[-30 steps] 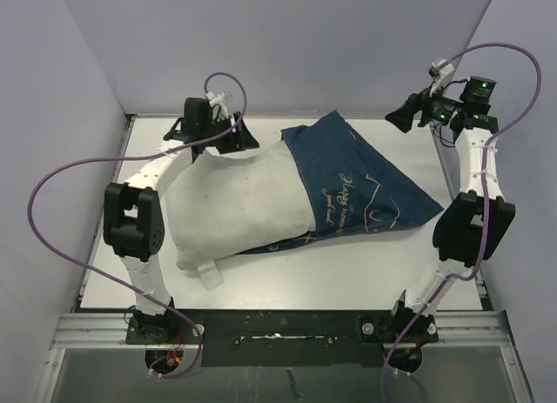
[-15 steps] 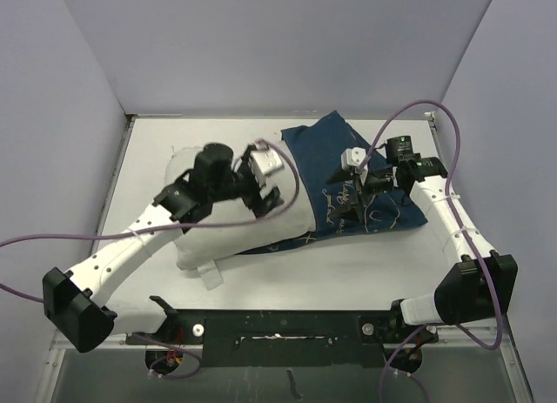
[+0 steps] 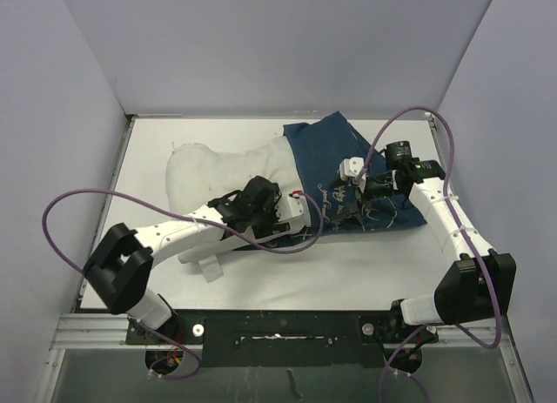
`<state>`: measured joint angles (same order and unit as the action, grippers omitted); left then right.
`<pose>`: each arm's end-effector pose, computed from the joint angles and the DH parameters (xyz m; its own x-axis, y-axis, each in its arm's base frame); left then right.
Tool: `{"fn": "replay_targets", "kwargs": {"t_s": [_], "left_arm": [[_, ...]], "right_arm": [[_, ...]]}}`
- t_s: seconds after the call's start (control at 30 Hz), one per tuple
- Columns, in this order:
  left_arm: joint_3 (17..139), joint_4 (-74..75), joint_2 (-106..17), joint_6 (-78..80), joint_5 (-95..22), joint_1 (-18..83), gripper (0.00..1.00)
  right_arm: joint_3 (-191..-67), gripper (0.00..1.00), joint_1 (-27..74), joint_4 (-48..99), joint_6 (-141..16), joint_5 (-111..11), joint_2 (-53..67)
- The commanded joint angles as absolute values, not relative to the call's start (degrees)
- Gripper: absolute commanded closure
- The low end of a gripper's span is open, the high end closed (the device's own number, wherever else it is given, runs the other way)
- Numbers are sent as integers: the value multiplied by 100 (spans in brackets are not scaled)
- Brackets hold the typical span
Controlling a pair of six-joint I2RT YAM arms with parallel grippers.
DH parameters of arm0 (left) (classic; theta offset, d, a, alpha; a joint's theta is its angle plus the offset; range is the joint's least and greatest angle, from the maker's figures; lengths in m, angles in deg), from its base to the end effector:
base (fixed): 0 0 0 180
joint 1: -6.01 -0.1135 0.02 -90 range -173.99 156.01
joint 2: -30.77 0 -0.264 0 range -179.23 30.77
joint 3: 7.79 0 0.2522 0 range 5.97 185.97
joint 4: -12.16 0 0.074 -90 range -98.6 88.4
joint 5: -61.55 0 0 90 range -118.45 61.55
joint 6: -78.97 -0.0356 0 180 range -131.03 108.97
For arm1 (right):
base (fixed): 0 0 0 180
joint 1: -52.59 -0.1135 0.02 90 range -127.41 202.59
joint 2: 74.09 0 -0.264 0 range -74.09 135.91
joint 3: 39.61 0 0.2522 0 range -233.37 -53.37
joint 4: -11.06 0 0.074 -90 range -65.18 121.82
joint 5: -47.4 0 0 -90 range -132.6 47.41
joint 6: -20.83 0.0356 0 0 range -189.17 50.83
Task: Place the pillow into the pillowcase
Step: Stuff the pillow into the pillowcase.
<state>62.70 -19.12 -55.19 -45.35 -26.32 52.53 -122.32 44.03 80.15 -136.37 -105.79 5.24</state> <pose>0.2208 -0.2310 0.2298 -0.0150 0.8346 -0.5506 0.8670 0.2852 0.4087 0.2523 0.0701 0.3057 0.0473 -0.4134 -0.9093 -0.9976 0.0266 -0.0640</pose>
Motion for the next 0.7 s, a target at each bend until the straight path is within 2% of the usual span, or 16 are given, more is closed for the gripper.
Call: {"fn": "replay_targets", "kwargs": {"t_s": [0.0,0.03,0.07,0.13,0.3,0.4,0.47,0.53,0.6,0.67], "left_arm": [[6825,-1397,-6330,-4481,-1632,5195,49],[6910,-1362,-6411,-4296,-1689,5164,79],[7002,-1342,-6440,-4134,-1827,5136,100],[7225,-1404,-6332,-3788,-2440,5023,100],[8546,-1966,-6053,-1416,-5616,3845,100],[9348,-2144,-6143,-464,-6427,3541,100],[9712,-2128,-6247,22,-6726,3497,100],[9966,-2041,-6390,456,-7001,3468,100],[10093,-1864,-6516,866,-7212,3445,100],[10127,-1601,-6619,1232,-7365,3440,100]], "right_arm": [[-12171,1,4446,7882,-13782,-10449,288],[-12155,1,4443,7898,-13795,-10430,264],[-12150,2,4448,7934,-13830,-10450,223],[-12169,3,4508,8193,-14082,-10689,103],[-12018,5,5000,8548,-14576,-11863,-454],[-11651,12,5109,8076,-13920,-12126,-918],[-11220,17,5097,7296,-12946,-12029,-1297],[-10492,20,5048,5673,-10964,-11443,-1810],[-9730,15,5032,4121,-9072,-10389,-2369],[-9242,12,4955,3247,-7745,-9573,-2678]]}}
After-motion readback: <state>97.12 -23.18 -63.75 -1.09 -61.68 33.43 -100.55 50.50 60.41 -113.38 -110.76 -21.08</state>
